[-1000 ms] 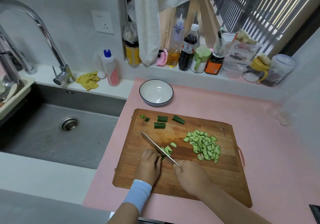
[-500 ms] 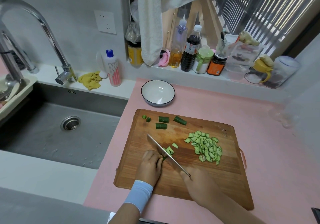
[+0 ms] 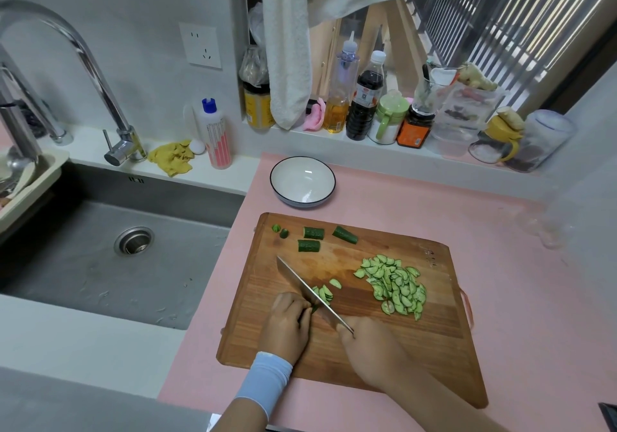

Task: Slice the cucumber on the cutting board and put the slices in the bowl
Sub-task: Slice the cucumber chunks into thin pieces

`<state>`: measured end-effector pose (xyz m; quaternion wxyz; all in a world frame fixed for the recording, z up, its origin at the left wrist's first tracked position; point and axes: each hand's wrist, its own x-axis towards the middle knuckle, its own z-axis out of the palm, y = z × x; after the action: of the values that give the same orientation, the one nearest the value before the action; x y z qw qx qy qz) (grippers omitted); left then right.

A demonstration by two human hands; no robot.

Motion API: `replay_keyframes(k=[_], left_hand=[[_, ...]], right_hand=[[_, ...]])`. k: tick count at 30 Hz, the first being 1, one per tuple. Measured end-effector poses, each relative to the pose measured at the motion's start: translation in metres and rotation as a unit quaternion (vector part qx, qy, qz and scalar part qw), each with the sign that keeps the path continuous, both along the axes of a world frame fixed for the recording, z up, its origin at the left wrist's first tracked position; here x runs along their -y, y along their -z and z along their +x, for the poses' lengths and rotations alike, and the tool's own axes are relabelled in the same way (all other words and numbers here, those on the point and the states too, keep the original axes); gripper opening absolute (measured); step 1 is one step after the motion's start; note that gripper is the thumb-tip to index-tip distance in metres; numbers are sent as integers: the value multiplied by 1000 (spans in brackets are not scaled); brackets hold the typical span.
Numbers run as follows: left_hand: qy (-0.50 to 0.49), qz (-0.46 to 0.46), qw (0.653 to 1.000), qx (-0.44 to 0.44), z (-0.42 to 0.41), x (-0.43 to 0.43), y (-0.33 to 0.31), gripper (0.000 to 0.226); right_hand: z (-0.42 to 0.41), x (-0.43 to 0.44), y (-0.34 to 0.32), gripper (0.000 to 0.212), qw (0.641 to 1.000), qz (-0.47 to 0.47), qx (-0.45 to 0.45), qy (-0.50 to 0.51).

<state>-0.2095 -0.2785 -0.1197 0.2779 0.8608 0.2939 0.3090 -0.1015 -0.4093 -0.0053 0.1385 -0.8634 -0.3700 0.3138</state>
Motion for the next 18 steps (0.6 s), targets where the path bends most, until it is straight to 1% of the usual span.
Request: replay_keyframes(k=[8,11,18], left_hand=[[-10,-7,1000,0,1,-1,3,14],[-11,-8,1000,2,1,-2,3,14],[-10,-9,1000,8,1,-2,2,14]], right_hand=[[-5,6,-4,33,1000,13,26,-8],[-6,13,-4,40,999,19,30,-2],[-3,25,-8,42,1000,13,19,2]])
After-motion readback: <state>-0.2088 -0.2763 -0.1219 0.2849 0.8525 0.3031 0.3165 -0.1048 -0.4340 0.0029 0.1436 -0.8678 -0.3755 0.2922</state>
